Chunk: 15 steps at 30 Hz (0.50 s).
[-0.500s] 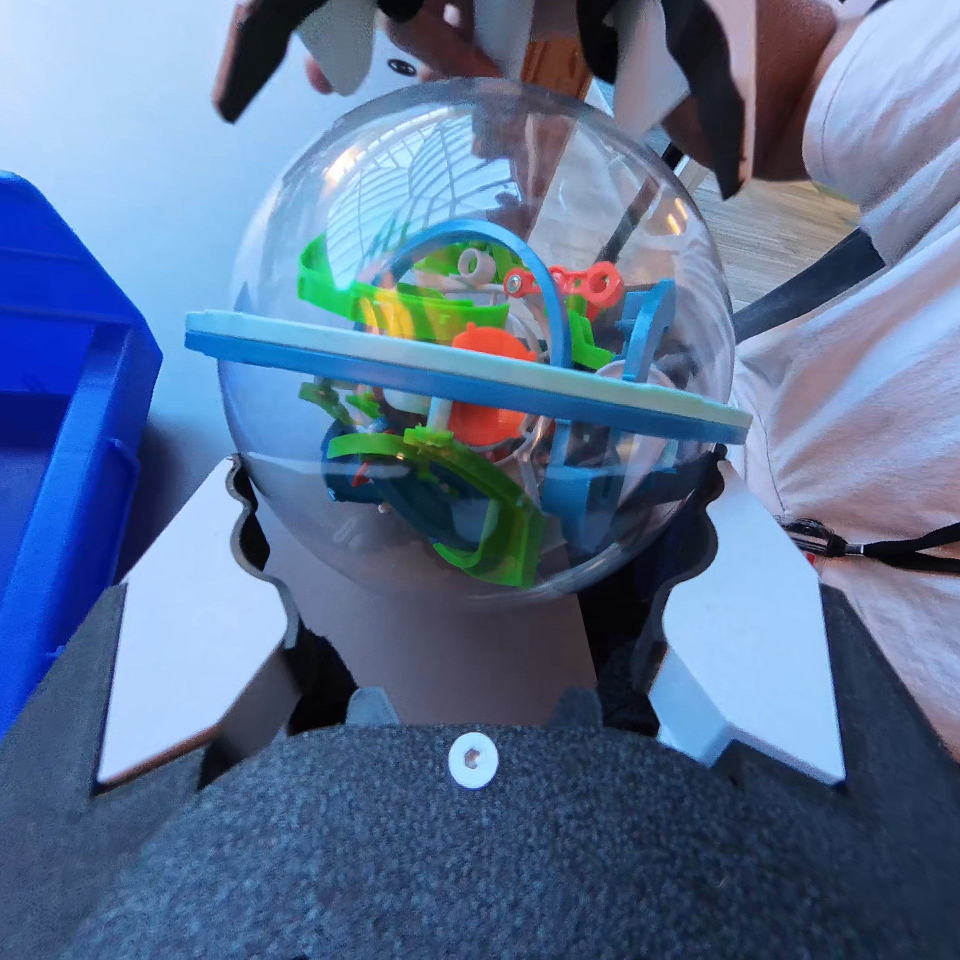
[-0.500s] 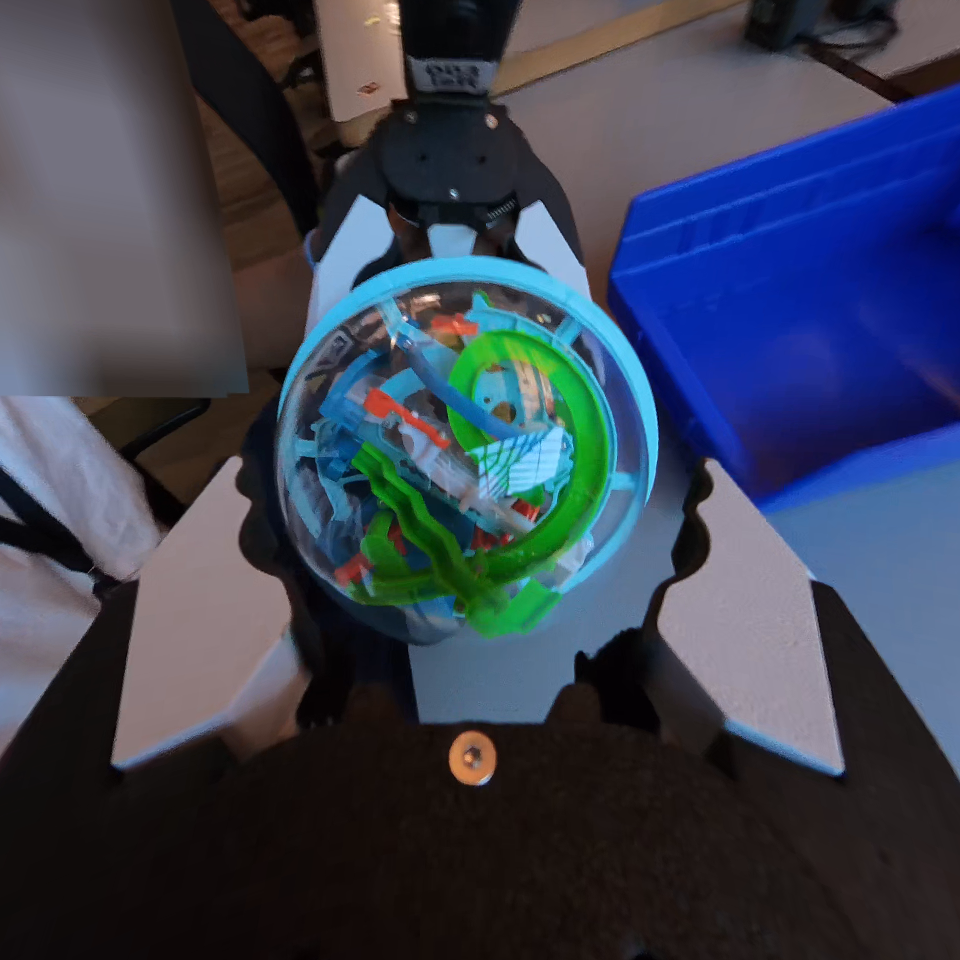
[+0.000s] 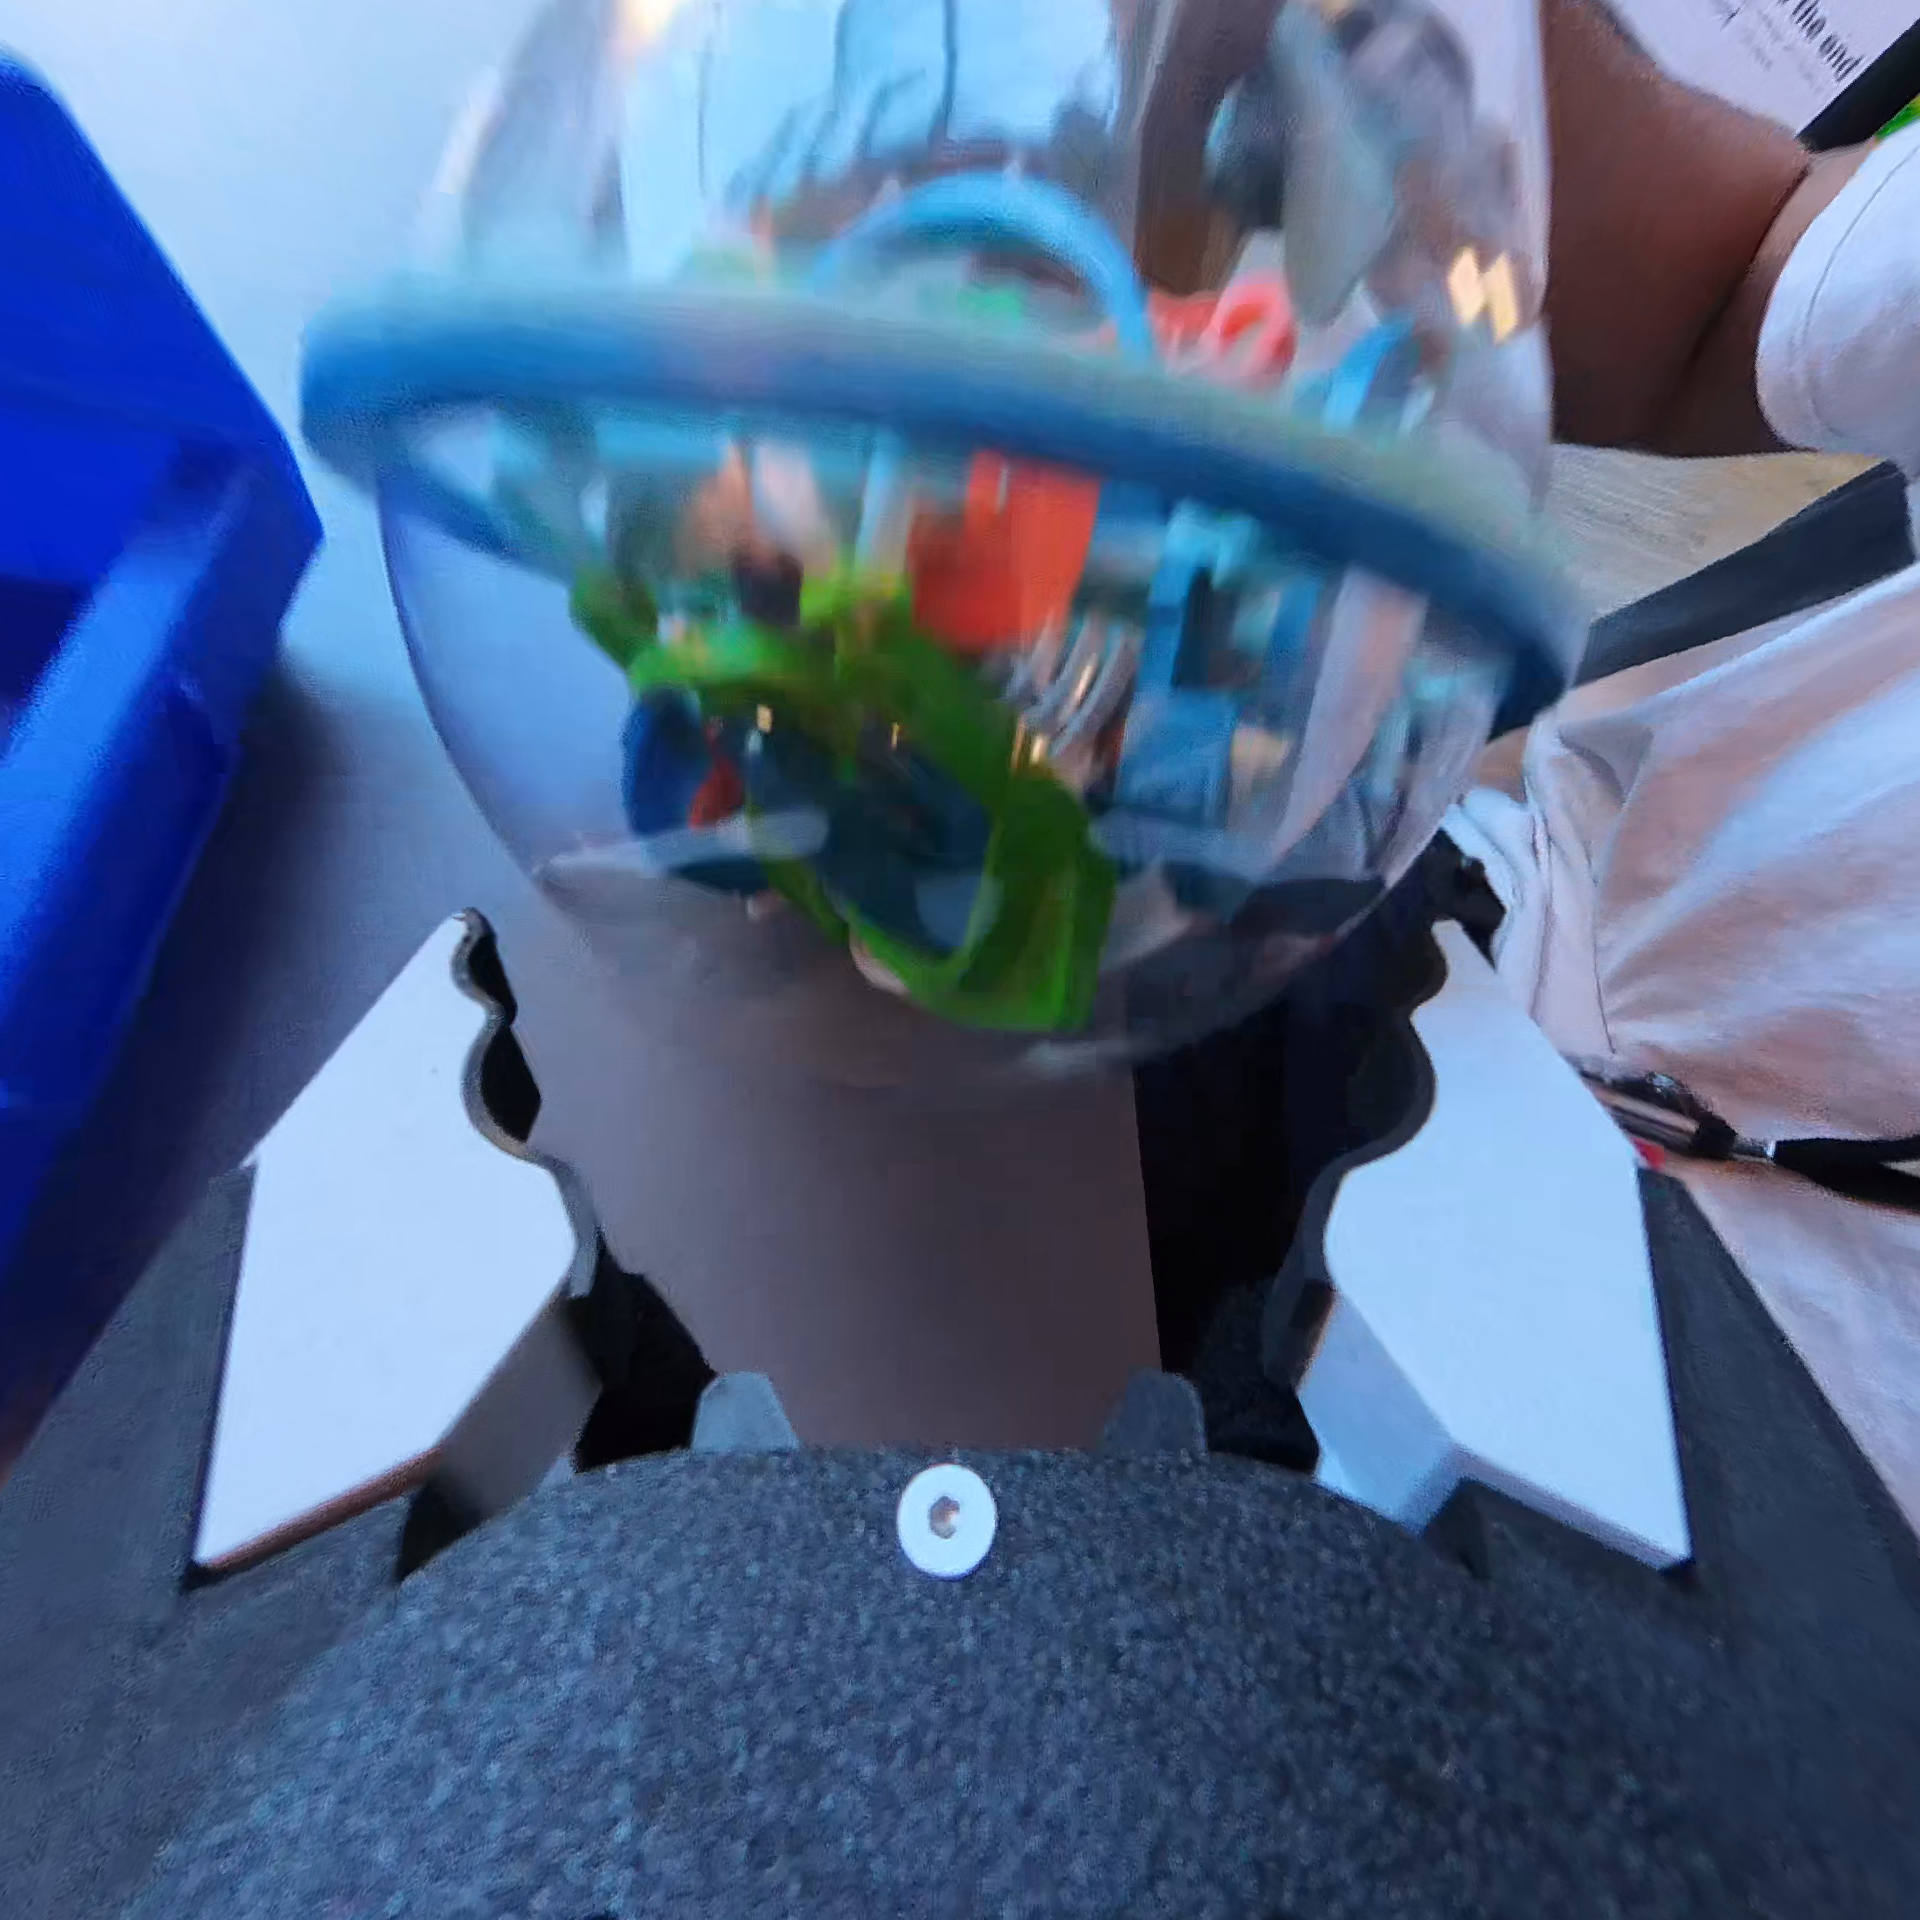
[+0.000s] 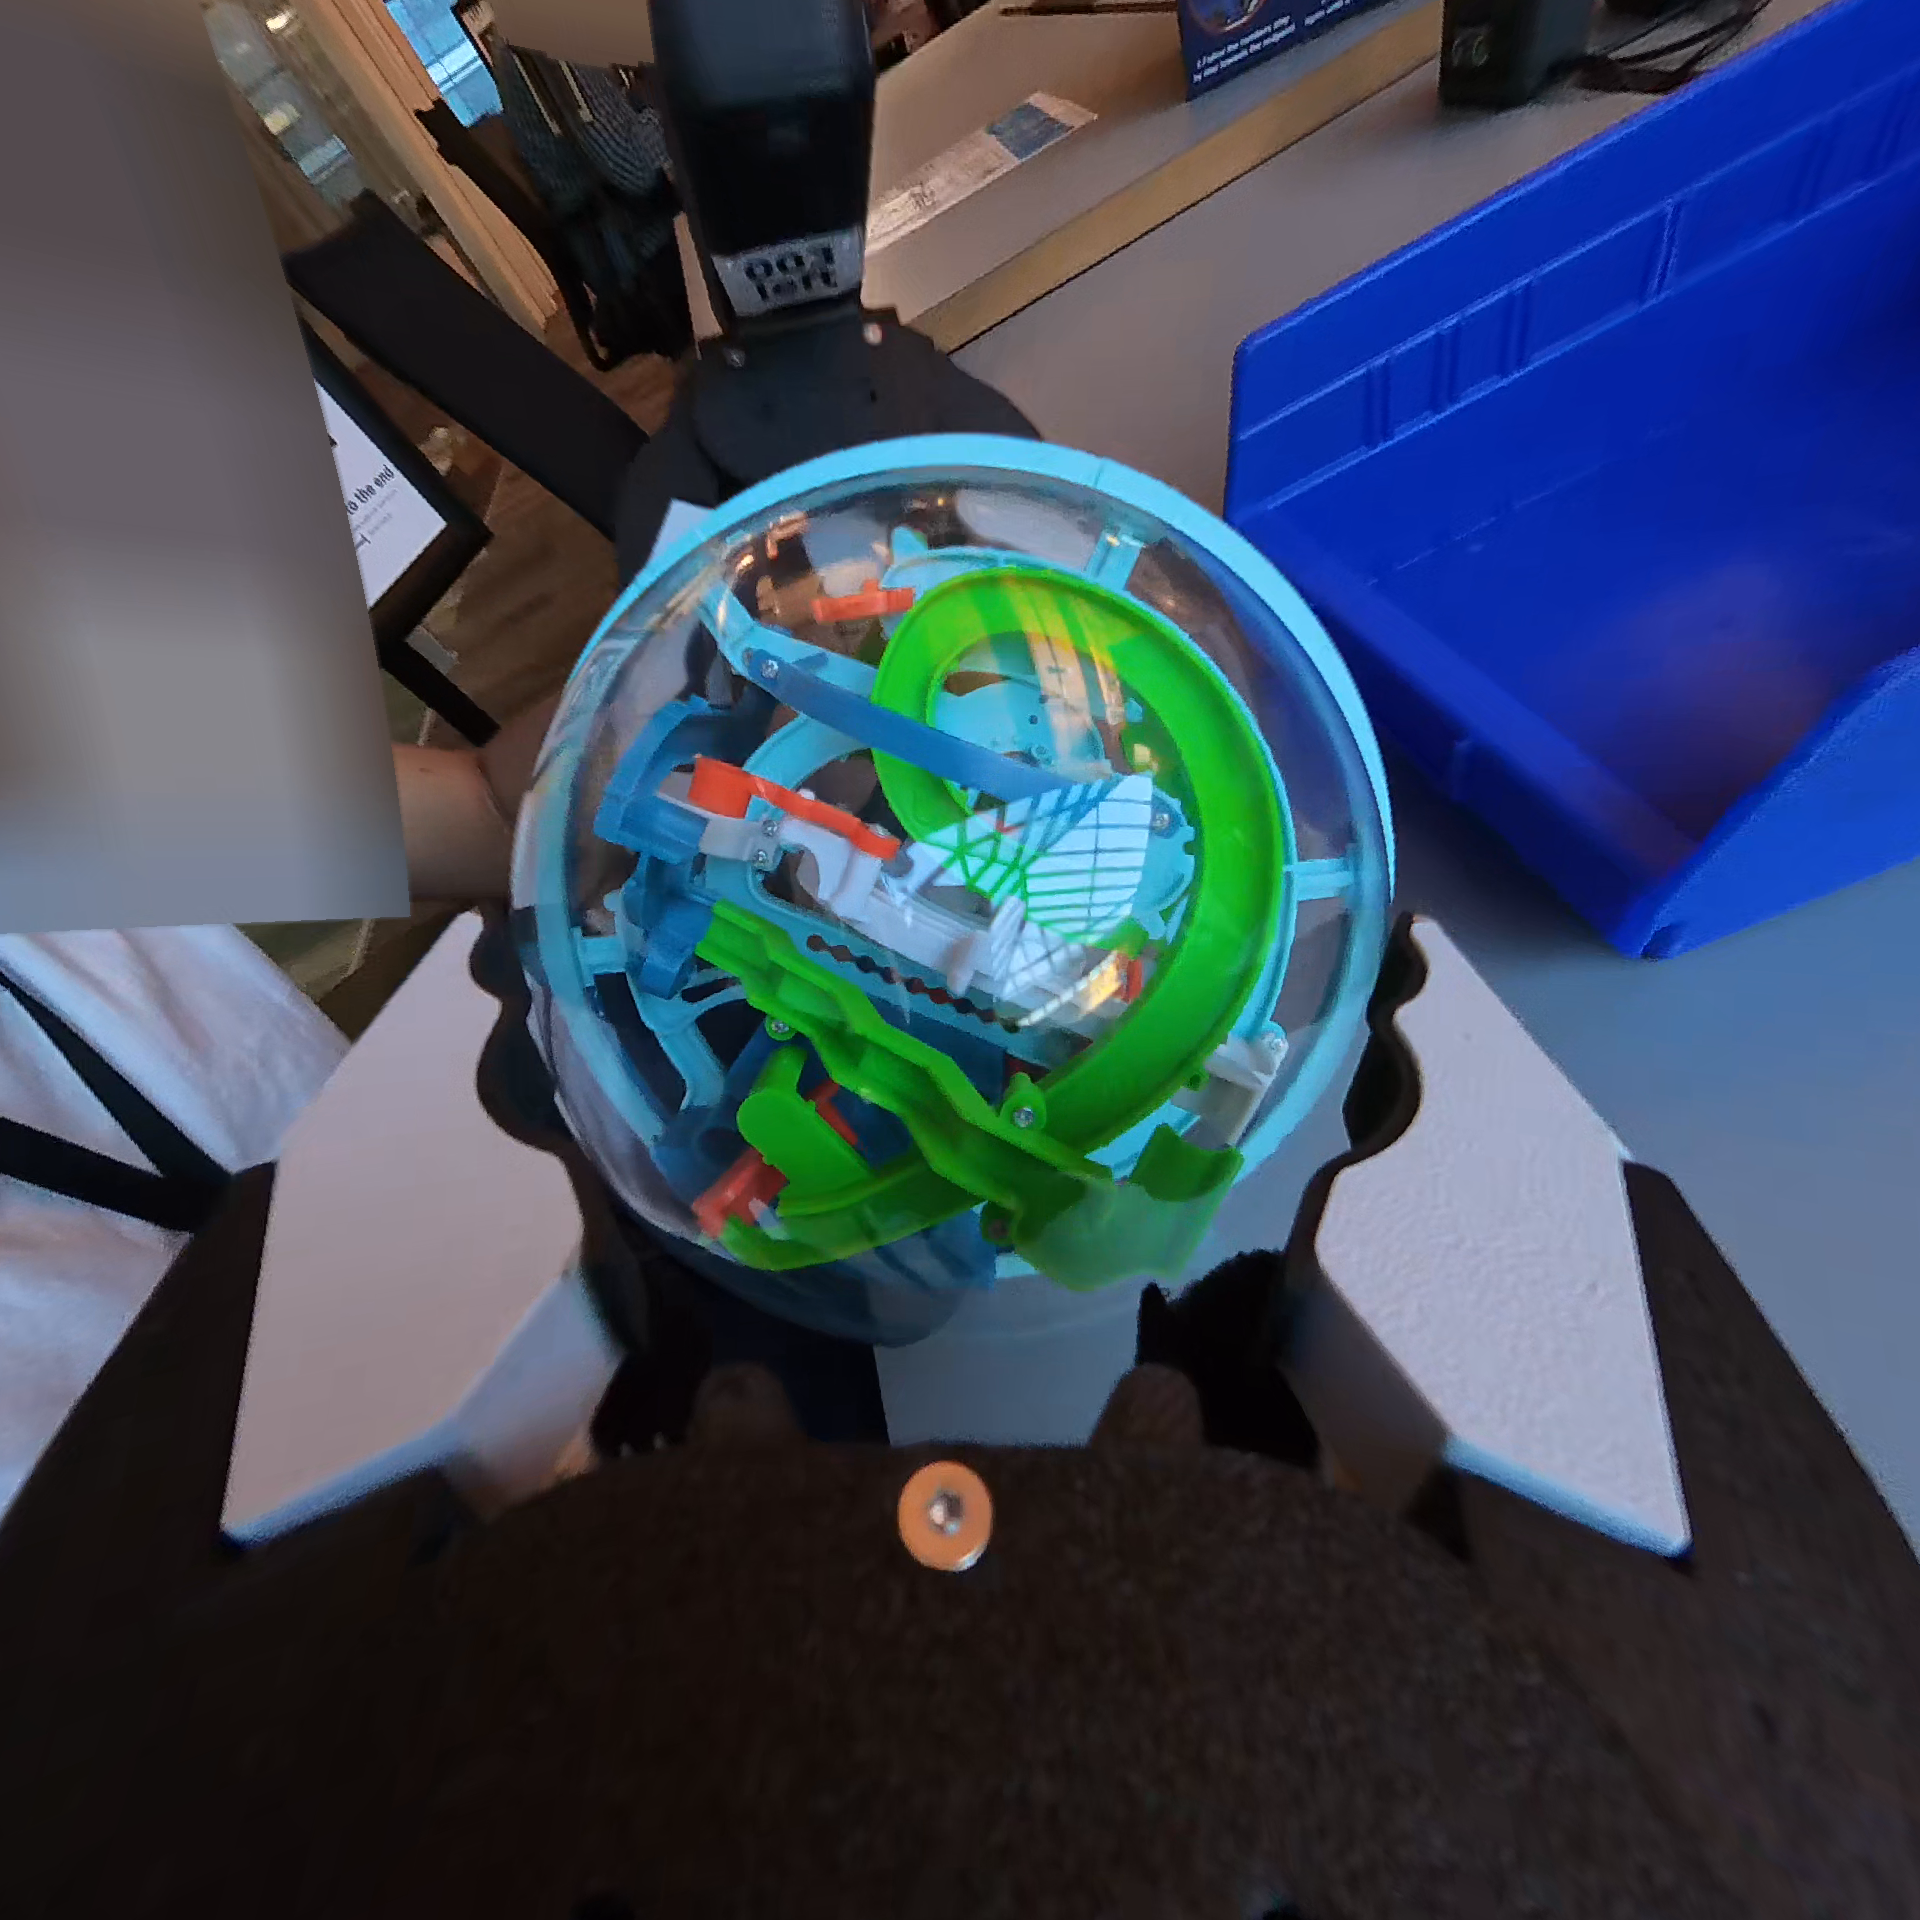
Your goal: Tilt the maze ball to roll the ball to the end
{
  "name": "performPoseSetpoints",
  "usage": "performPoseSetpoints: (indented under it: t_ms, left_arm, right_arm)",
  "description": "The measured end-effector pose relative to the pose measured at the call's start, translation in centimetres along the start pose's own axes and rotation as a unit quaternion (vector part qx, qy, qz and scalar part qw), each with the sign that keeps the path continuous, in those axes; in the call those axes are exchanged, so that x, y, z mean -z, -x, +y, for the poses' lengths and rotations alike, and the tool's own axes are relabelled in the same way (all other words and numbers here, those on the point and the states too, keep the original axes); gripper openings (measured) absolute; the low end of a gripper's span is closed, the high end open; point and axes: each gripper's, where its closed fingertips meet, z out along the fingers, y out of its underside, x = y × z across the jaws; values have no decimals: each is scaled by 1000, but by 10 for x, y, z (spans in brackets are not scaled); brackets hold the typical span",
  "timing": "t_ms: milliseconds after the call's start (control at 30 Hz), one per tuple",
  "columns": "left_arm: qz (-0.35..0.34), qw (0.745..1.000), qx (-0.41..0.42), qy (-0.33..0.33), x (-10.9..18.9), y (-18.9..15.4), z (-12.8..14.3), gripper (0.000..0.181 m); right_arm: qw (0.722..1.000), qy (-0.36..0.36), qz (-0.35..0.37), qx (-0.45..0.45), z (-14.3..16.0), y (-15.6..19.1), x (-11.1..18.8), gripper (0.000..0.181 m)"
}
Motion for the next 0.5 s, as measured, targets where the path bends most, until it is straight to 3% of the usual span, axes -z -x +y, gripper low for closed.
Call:
performPoseSetpoints:
  t_ms: [233, 500]
  left_arm:
    - [35, 999, 25, 33, -30, -18, 33, 159]
    - [-5, 1000, 20, 9, -43, -9, 29, 157]
  right_arm:
    - [1000, -16, -16, 16, 2, 2, -1, 154]
    - [999, -38, -8, 32, 3, 6, 1, 154]
